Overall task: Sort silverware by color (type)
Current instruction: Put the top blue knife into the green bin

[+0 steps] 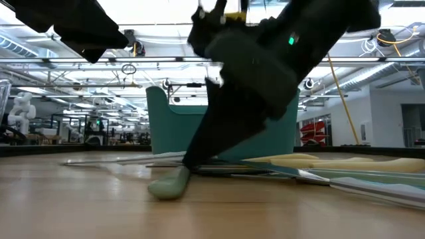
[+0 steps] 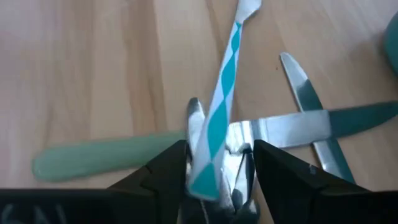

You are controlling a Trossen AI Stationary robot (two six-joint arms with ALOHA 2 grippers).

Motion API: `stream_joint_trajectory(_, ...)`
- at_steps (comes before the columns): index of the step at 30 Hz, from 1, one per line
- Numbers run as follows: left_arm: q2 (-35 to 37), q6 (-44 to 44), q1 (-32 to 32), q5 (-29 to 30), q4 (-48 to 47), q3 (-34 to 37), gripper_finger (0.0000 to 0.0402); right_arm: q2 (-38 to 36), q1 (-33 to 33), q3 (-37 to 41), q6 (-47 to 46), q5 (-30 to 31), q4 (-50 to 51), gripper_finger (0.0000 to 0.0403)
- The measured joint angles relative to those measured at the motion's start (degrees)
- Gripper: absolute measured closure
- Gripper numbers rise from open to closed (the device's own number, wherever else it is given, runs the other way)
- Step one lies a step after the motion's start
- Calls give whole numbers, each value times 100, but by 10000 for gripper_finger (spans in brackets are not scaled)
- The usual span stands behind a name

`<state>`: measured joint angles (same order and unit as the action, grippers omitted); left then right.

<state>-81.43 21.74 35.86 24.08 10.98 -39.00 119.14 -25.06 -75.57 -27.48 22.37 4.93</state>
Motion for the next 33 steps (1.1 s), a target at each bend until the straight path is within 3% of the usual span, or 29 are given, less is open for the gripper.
stream_joint_trajectory(6,0,-8,-4,1,2,0,293,60,33,-2,-53,-9,41,250)
stream_joint_trajectory(15,0,-58,-4,2,-2,0,293,58,73,-2,-41,-18,43,346)
stream_joint_trajectory(26,0,-54,-4,2,-7,0,293,18,73,4,-92,-46,59,330)
stream_joint_trajectory(33,0,-53,-4,2,-11,0,293,-181,72,4,-31,-312,-12,348)
